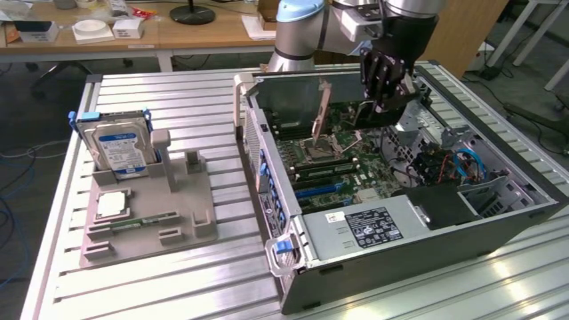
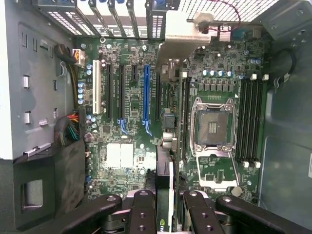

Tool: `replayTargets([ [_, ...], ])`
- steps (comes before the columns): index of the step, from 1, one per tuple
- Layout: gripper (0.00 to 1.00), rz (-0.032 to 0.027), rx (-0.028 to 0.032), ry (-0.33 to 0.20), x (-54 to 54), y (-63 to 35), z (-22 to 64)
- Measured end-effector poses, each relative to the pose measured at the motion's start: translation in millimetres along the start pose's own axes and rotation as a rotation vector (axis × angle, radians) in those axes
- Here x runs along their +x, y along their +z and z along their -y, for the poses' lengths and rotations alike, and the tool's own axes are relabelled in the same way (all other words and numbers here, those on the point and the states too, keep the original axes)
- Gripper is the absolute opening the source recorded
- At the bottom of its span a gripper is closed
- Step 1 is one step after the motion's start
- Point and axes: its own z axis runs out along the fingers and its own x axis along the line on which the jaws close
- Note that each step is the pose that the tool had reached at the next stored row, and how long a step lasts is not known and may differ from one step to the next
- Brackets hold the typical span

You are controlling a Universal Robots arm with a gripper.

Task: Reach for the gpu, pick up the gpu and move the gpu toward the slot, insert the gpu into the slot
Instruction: 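Insert the gpu into the slot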

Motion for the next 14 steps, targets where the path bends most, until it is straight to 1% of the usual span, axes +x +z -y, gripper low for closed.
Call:
replayTargets([
  [4, 0.27, -0.0001, 0.0, 0.0, 0.4, 1.5, -0.4],
  [10, 0.27, 0.0001, 0.0, -0.001, 0.4, 2.5, -4.8],
  [14, 0.27, 0.0001, 0.0, -0.002, 0.4, 3.3, -6.1],
])
